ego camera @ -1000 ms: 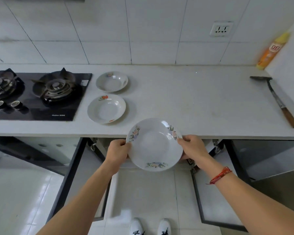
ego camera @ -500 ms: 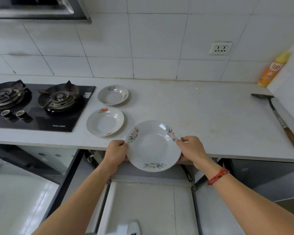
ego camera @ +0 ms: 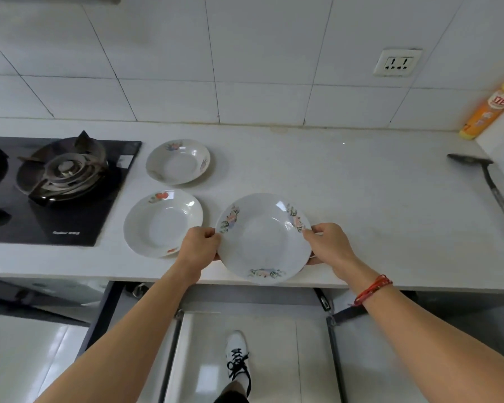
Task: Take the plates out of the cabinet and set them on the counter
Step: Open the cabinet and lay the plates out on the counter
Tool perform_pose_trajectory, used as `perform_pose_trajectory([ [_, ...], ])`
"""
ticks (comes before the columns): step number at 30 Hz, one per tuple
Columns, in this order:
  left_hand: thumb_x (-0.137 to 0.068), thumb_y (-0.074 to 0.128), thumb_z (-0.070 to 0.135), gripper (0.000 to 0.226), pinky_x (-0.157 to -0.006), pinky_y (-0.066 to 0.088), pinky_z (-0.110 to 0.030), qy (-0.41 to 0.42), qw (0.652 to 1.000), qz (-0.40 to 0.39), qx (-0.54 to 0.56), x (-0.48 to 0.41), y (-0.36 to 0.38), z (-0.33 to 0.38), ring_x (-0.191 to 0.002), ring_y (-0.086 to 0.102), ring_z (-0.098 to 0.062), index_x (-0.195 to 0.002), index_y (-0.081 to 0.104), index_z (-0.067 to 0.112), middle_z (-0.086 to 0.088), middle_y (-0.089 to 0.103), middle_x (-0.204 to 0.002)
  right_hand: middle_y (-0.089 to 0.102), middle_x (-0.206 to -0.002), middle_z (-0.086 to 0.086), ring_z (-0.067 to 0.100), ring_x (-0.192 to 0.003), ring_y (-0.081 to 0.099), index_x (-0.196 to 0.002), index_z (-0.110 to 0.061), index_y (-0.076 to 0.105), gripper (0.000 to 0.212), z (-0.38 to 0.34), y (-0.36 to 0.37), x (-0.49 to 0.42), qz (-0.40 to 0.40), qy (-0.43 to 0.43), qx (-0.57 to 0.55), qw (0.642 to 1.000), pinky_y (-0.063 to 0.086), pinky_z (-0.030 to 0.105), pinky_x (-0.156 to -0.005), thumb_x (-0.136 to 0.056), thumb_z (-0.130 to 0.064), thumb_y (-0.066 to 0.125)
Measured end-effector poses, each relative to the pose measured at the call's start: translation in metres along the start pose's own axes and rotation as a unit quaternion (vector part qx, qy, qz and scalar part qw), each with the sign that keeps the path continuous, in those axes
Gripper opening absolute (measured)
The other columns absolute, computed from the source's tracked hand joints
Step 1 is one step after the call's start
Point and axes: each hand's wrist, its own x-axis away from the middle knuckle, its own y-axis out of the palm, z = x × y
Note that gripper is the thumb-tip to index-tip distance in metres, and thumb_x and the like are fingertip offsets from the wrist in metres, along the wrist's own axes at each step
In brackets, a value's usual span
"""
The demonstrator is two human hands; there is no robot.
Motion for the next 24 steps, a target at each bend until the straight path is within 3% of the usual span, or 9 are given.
perform_pose_trajectory([
  [5, -0.095, 0.047, 0.002, 0.028, -0.064, 0.058, -0.027, -0.012, 1.0, -0.019, -0.006, -0.045, -0.002, 0.002, -0.086, 0.07, -0.027, -0.081, 0.07, 0.009, -0.012, 0.072, -0.094, 0.073, -0.09, 0.005, 0.026, -0.08, 0.074, -0.082, -0.021, 0.064, 0.019, -0.01, 0.016, -0.042, 0.012, 0.021, 0.012, 1.0, 0.064, 0.044, -0.067, -0.098, -0.016, 0.056],
  [12, -0.092, 0.047, 0.002, 0.024, -0.069, 0.062, -0.034, -0.061, 0.997, -0.023, -0.039, -0.081, 0.002, -0.011, -0.089, 0.068, -0.042, -0.09, 0.067, -0.012, -0.028, 0.068, -0.095, 0.072, -0.088, 0.006, 0.028, -0.082, 0.073, -0.078, -0.022, 0.064, 0.022, -0.006, 0.029, -0.073, 0.007, 0.05, 0.038, 0.998, 0.064, 0.047, -0.069, -0.097, -0.015, 0.056],
  [17, -0.094, 0.049, 0.005, 0.023, -0.073, 0.06, -0.035, -0.073, 0.996, -0.012, -0.051, -0.091, 0.01, -0.008, -0.092, 0.068, -0.034, -0.086, 0.071, 0.005, -0.018, 0.071, -0.098, 0.073, -0.09, 0.008, 0.027, -0.083, 0.073, -0.089, -0.015, 0.067, 0.015, -0.004, 0.029, -0.09, -0.007, 0.054, 0.05, 0.997, 0.064, 0.045, -0.068, -0.098, -0.015, 0.055],
  [20, -0.094, 0.05, 0.005, 0.023, -0.076, 0.061, -0.039, -0.084, 0.995, -0.003, -0.055, -0.092, 0.013, -0.005, -0.092, 0.068, -0.033, -0.089, 0.072, 0.002, -0.017, 0.071, -0.098, 0.073, -0.089, 0.008, 0.027, -0.083, 0.073, -0.083, -0.015, 0.067, 0.019, -0.006, 0.025, -0.099, -0.024, 0.057, 0.057, 0.996, 0.064, 0.044, -0.067, -0.098, -0.014, 0.054],
  [24, -0.093, 0.05, 0.003, 0.023, -0.073, 0.06, -0.035, -0.087, 0.994, 0.006, -0.062, -0.096, 0.016, -0.001, -0.091, 0.068, -0.032, -0.09, 0.073, 0.001, -0.017, 0.071, -0.097, 0.074, -0.094, 0.012, 0.029, -0.083, 0.073, -0.093, -0.009, 0.069, 0.016, -0.004, 0.022, -0.109, -0.034, 0.047, 0.076, 0.995, 0.064, 0.046, -0.067, -0.098, -0.015, 0.055],
])
